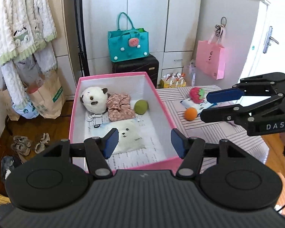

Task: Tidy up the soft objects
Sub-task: 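Move both tools back toward the lilac plush toy on the table, then grasp the lilac plush toy with the right tool while the left tool closes on it, then lift the lilac plush with both tools and carry it over the pink box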

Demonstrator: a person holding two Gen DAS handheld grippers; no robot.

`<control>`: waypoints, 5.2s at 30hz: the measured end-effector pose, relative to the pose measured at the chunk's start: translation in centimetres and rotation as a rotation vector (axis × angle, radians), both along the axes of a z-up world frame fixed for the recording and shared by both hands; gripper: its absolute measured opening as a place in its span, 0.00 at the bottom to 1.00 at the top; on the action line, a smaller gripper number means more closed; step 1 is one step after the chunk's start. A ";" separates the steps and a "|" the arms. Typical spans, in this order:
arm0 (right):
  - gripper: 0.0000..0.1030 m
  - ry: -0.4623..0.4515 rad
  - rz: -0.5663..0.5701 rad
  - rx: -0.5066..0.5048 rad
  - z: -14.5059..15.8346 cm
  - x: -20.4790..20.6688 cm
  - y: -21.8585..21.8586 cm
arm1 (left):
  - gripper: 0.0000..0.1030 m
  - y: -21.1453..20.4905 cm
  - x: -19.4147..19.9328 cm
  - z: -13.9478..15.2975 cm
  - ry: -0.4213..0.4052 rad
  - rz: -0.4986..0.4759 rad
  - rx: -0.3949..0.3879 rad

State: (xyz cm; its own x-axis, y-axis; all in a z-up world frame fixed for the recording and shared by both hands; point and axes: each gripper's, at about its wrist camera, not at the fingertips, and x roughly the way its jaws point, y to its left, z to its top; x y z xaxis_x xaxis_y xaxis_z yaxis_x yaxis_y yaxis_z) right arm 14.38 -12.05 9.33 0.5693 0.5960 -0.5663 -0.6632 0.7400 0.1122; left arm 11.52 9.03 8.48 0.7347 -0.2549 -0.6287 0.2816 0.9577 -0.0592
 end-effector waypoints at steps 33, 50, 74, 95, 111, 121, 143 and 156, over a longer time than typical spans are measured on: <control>0.62 -0.114 0.002 -0.035 -2.4 -11.0 -8.6 | 0.63 -6.8 -8.6 -3.0 -0.019 -0.145 -0.015; 0.83 -0.082 -0.125 -0.050 -10.0 -7.7 -14.5 | 0.81 -13.4 -5.2 -7.7 -0.095 -0.187 -0.063; 0.84 -0.044 -0.411 -0.180 -18.1 2.6 -20.6 | 0.84 -25.1 8.8 -13.9 0.036 -0.318 -0.157; 0.54 -0.149 -0.160 -0.189 -18.2 2.5 -19.6 | 0.83 -25.4 12.2 -14.6 0.110 -0.299 -0.173; 0.72 -0.070 -0.253 -0.184 -18.3 1.1 -20.8 | 0.76 -24.1 12.0 -15.6 0.167 -0.197 -0.208; 0.71 0.008 -0.301 -0.043 -18.3 1.0 -20.0 | 0.58 -23.0 10.9 -16.3 0.232 -0.148 -0.296; 0.77 0.034 -0.286 -0.075 -16.3 -1.5 -17.2 | 0.44 -22.5 6.4 -13.8 0.200 -0.188 -0.258; 0.85 -0.050 -0.209 -0.108 -12.7 -7.1 -13.1 | 0.45 -18.4 0.1 -11.5 0.135 -0.175 -0.289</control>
State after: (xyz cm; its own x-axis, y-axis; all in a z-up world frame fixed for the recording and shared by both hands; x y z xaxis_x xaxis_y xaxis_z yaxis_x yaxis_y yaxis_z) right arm 7.25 -25.13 -3.40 0.7030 0.4000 -0.5880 -0.4970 0.8677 -0.0040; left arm 11.61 -9.37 -2.98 0.5795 -0.5508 -0.6006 0.4113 0.8339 -0.3680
